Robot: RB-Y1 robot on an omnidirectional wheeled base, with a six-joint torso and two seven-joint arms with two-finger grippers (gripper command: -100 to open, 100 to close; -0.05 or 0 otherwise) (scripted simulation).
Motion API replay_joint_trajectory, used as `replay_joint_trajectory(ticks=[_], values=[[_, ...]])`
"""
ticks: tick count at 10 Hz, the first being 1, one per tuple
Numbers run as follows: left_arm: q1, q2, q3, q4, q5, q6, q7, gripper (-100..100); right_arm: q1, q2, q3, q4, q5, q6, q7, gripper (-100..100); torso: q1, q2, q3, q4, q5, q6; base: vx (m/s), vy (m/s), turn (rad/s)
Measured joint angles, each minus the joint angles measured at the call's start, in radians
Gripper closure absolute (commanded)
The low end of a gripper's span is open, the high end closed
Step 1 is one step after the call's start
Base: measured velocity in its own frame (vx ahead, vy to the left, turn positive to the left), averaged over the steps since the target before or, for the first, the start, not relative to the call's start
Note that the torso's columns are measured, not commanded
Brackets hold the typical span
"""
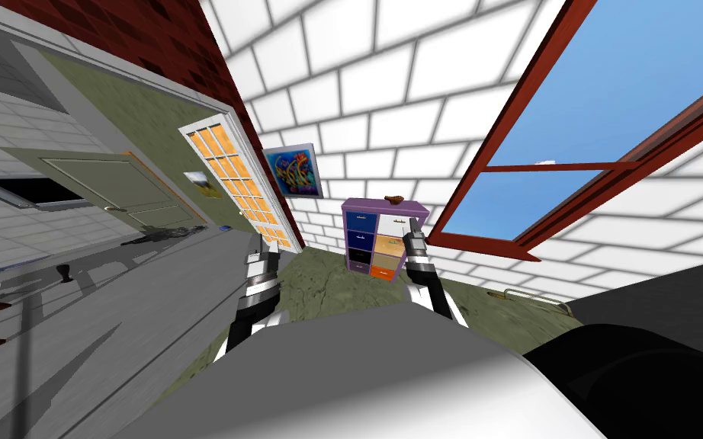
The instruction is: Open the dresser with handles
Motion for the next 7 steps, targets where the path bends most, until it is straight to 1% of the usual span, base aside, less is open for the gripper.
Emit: replay_joint_trajectory(ticks=[1,2,7], values=[[0.000,0.000,0.000,0.000,0.000,0.000,0.000,0,0.000,0.000,0.000,0.000,0.000,0.000,0.000,0,0.000,0.040,-0.082,0.041,0.000,0.000,0.000,0.000,0.000],[0.000,0.000,0.000,0.000,0.000,0.000,0.000,0,0.000,0.000,0.000,0.000,0.000,0.000,0.000,0,0.000,0.104,-0.209,0.105,0.000,0.000,0.000,0.000,0.000],[0.000,0.000,0.000,0.000,0.000,0.000,0.000,0,0.000,0.000,0.000,0.000,0.000,0.000,0.000,0,0.000,0.470,-0.939,0.470,0.000,0.000,0.000,0.000,0.000]])
